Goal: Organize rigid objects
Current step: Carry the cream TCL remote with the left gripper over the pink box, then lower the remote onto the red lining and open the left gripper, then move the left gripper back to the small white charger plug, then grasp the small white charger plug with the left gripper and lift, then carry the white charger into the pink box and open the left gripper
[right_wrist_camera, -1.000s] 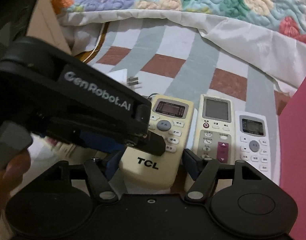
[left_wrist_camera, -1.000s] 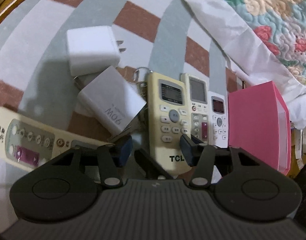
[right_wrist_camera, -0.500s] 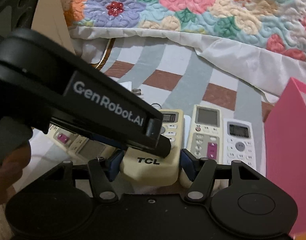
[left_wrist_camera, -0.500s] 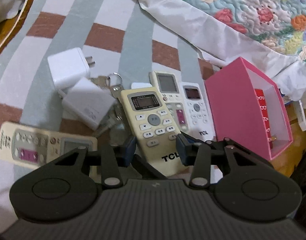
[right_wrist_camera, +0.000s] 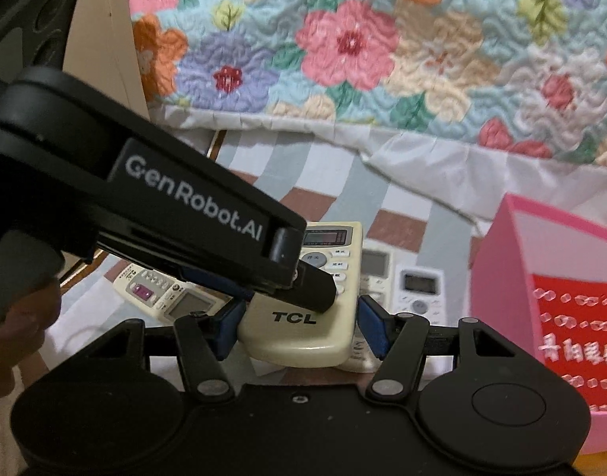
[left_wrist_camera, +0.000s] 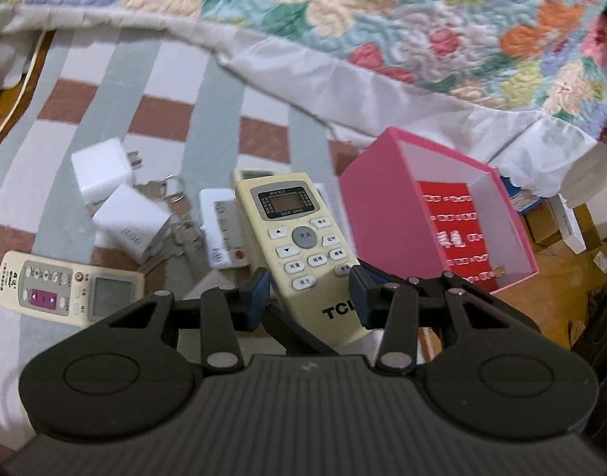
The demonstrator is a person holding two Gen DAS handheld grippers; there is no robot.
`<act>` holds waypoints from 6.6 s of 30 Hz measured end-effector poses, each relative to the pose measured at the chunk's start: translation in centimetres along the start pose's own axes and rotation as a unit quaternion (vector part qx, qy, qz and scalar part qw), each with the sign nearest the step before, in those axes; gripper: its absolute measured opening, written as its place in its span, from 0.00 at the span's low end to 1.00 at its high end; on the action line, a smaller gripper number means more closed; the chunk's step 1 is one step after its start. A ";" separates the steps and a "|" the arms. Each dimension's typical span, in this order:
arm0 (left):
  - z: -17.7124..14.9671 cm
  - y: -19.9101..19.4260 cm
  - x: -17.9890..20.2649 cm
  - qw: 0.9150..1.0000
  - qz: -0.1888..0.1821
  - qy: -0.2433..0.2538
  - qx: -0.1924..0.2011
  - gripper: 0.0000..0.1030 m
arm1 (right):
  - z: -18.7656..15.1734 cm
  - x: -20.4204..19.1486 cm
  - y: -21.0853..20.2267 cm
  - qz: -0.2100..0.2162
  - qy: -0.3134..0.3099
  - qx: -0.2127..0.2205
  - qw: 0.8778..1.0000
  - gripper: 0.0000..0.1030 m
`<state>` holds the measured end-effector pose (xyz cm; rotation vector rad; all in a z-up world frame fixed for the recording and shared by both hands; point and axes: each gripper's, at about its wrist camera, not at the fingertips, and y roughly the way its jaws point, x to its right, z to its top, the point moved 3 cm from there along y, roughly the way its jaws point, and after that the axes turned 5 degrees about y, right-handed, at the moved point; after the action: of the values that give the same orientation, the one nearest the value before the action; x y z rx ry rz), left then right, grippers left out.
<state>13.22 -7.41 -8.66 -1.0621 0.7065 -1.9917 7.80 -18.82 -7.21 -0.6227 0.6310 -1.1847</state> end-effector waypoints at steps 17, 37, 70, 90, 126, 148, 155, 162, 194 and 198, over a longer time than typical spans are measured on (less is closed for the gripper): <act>3.8 0.7 14.3 0.995 -0.037 0.077 -0.046 0.41 | 1.7 9.2 -8.9 -0.046 0.051 0.021 0.997 0.65; 6.0 21.3 24.8 0.984 -0.100 0.030 -0.144 0.41 | -1.7 27.9 -3.9 -0.140 0.130 -0.069 0.979 0.65; 6.7 3.9 17.1 0.974 -0.002 0.203 -0.099 0.71 | 1.0 15.6 -11.0 0.072 0.094 -0.055 0.991 0.67; -0.6 5.9 -1.7 0.983 0.048 0.071 -0.161 0.79 | -2.8 2.6 3.1 0.181 0.072 -0.135 0.972 0.60; -4.4 9.7 -3.5 0.989 0.049 -0.018 -0.138 0.42 | -5.7 1.1 8.0 0.068 0.070 -0.099 0.990 0.45; -3.0 0.2 6.4 0.997 0.009 0.035 -0.064 0.42 | -1.9 1.5 -4.7 0.047 0.019 -0.022 0.998 0.47; -1.2 -1.1 11.0 0.994 0.014 0.076 -0.073 0.42 | -0.8 3.0 -8.2 0.022 0.013 0.005 1.000 0.47; -2.0 0.7 15.7 0.989 0.022 0.113 -0.091 0.42 | -1.7 6.3 -10.1 0.024 0.011 -0.014 1.000 0.47; 3.4 22.7 19.8 0.963 -0.013 -0.023 -0.269 0.40 | -2.6 24.6 -2.1 -0.048 0.179 -0.136 0.973 0.42; 3.1 24.5 20.0 0.954 -0.025 -0.048 -0.294 0.42 | -2.7 25.5 -1.3 -0.082 0.201 -0.168 0.962 0.42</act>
<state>17.40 -37.90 -16.65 -1.5172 1.2767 -1.7923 11.43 -43.92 -11.05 -0.7356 1.1591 -1.3866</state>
